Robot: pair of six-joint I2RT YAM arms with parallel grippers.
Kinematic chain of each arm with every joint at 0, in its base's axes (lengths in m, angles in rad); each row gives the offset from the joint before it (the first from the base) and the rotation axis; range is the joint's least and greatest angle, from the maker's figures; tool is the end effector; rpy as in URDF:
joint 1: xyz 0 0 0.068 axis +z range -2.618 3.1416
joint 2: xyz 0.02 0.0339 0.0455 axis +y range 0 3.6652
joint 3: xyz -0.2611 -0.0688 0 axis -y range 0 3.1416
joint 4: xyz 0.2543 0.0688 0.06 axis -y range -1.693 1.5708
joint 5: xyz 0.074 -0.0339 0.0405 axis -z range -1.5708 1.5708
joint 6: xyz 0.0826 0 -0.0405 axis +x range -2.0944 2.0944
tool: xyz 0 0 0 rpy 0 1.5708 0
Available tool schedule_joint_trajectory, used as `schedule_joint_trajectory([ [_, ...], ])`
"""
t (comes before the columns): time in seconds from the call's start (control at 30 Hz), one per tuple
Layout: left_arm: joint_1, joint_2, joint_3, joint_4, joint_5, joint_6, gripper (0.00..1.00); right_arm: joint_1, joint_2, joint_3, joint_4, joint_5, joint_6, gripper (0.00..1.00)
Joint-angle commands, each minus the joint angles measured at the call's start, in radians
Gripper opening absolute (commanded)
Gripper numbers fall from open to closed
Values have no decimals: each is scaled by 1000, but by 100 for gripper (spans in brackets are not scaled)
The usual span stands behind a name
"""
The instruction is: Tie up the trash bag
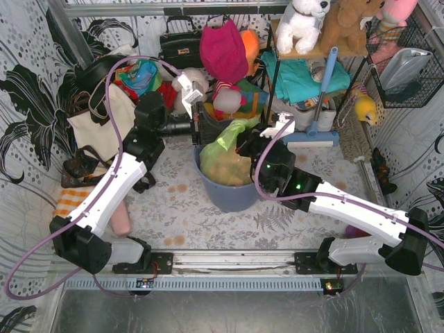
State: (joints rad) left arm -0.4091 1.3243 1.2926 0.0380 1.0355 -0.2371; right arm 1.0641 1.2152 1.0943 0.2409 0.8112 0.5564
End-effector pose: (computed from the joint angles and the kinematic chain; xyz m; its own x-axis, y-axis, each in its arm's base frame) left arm 0.2731 -0.1959 0.4193 -0.2274 -0.0320 -0.9733 0.9656 0.1218 -0.2296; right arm 0.2070 0.2496 0.4028 -0.0842 0.5978 -0.7972 -0.2453 0.7630 0.5980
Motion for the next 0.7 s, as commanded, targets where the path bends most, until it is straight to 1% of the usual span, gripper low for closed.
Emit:
schedule_joint_trajectory([
  [0.0, -2, -20, -3, -47, -12, 46, 4, -8, 17, -10, 92, -20, 11, 0],
  [0.17, -3, -35, -16, -56, -9, 40, 4, -18, 42, -14, 160, -19, -14, 0],
  [0.37, -17, -57, -42, -78, 16, 37, 4, -39, 66, -41, 307, -54, -50, 0],
  [0.67, -69, -40, -52, -97, 19, 44, 4, -58, 100, -104, 542, -143, -85, 0],
])
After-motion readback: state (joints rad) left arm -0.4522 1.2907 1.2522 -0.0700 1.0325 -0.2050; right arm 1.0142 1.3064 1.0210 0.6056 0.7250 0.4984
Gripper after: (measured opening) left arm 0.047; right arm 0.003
